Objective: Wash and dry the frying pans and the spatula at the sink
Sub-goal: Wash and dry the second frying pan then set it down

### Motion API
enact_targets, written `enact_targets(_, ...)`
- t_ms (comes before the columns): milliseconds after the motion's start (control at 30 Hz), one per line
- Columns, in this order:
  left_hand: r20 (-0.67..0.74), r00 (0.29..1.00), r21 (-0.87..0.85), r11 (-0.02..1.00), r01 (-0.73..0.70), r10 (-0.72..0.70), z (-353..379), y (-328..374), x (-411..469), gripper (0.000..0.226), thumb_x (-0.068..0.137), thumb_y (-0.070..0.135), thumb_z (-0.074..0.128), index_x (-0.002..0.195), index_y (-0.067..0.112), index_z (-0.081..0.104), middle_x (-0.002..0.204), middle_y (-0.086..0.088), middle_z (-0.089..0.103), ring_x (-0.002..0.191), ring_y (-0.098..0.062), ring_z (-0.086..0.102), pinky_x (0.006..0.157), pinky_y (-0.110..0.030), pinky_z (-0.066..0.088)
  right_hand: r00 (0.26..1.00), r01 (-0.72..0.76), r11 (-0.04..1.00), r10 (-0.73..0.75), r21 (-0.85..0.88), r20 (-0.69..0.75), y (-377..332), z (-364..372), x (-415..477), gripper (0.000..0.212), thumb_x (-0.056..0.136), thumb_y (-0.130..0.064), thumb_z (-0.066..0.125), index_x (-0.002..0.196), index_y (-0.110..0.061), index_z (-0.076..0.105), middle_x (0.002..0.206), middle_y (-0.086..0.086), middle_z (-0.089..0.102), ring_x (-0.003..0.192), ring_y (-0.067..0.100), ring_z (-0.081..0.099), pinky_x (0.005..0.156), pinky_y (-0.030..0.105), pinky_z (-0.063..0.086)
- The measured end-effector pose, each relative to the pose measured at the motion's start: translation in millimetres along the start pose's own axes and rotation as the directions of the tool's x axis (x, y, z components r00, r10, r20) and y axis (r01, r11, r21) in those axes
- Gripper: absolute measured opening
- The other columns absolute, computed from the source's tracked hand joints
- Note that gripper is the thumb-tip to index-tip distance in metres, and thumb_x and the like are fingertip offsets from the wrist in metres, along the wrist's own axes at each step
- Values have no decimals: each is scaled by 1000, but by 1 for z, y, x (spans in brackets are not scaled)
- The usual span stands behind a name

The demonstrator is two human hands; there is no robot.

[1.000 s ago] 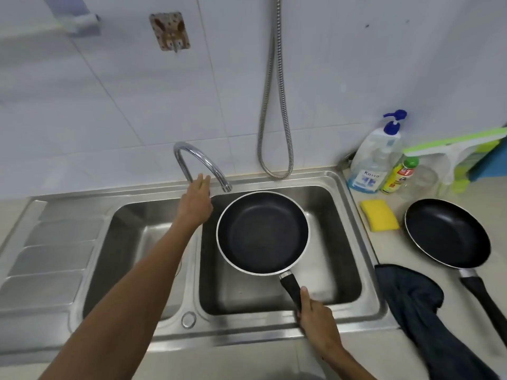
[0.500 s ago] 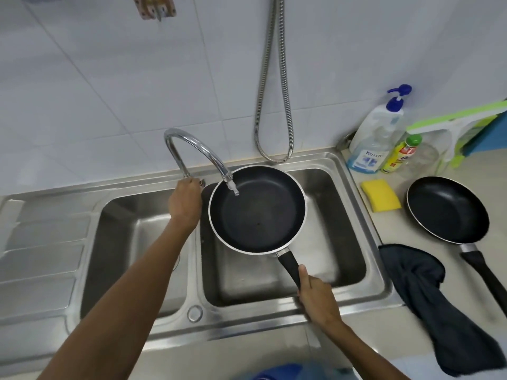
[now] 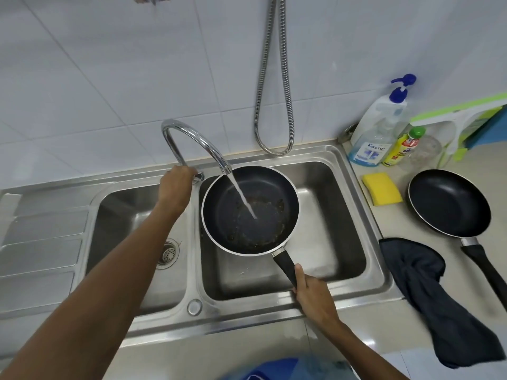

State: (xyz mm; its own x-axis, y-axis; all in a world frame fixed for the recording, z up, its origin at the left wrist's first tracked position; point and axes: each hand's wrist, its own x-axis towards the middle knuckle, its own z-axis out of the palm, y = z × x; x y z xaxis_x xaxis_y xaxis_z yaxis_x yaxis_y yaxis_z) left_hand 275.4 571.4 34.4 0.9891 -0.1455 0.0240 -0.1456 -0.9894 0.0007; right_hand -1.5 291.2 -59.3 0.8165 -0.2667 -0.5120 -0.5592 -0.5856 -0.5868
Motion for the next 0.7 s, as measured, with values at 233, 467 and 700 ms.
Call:
enact_targets(233,-10,1000,-11,1000,-16,16,-7,4,41,25,88,-3,66,105,12,77,98,-20,73,93,-46,66,81,-49,53,1000,-7,1000,7,5,-19,-1,-7,1,68,104,-58,21,66,-21,64,67,-2,67,68,10,67,75,31,56)
enact_targets(467,-179,951,-469,872,142,-251,9,28,-22,26,97,15,60,122,17,63,118,-10,65,103,-34,63,81,-43,50,1000,-19,999,20,39,-22,-10,-10,-1,64,103,-57,21,66,-24,61,65,-4,64,66,8,65,60,18,44)
enact_targets(700,369,860,-726,469,504,-352,32,146,-207,49,95,57,54,68,16,52,61,1,56,59,-16,55,60,-33,47,999,-38,993,41,109,-24,-19,-2,-15,69,107,-51,21,61,-20,61,60,-3,61,63,11,62,57,24,42)
